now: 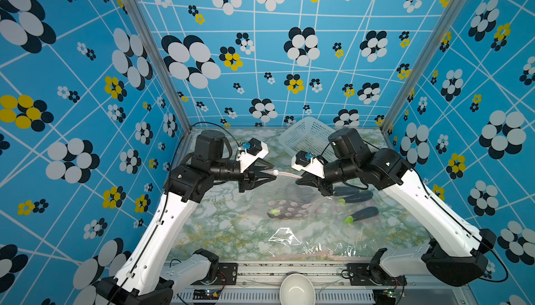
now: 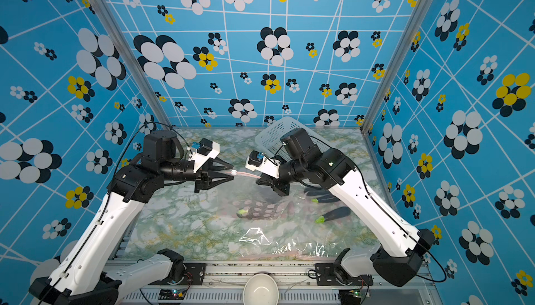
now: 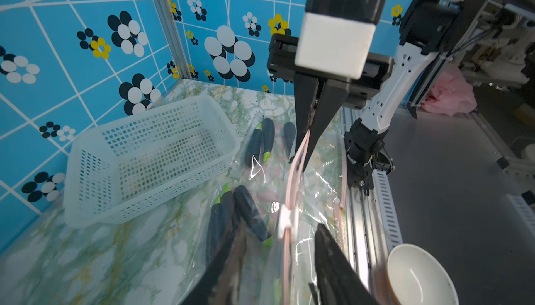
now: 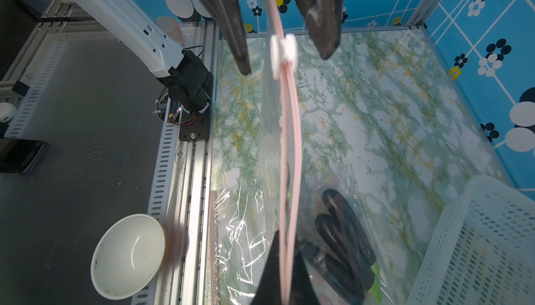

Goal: Place the eggplant in a zip-top bag and seal the zipper
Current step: Zip the zipper on the zipper food storage bag.

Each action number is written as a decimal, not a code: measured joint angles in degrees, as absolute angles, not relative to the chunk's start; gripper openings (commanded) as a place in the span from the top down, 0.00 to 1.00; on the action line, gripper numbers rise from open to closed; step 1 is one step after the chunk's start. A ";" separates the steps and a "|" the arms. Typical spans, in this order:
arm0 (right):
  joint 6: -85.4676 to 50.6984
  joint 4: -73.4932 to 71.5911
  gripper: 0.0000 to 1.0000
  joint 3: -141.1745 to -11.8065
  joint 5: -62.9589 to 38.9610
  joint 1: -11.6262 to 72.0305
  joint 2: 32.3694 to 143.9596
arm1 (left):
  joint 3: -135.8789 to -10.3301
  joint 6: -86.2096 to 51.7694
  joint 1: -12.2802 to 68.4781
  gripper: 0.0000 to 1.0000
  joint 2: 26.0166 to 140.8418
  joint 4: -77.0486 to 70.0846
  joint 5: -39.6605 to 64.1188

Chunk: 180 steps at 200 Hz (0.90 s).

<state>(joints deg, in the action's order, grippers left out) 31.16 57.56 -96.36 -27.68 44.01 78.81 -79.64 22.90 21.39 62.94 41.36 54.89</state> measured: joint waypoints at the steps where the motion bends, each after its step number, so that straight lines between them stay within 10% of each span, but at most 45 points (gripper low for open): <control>1: 31.18 57.63 1.00 -96.36 -27.68 44.01 78.81 | -79.50 23.00 21.32 0.47 62.76 41.25 54.87; 129: 31.55 57.60 1.00 -95.11 -28.42 44.01 77.01 | -71.99 17.26 18.00 0.58 58.28 33.85 57.43; 180: 31.51 56.49 1.00 -94.80 -28.91 44.01 77.01 | -70.89 14.61 17.98 0.94 58.00 29.43 60.03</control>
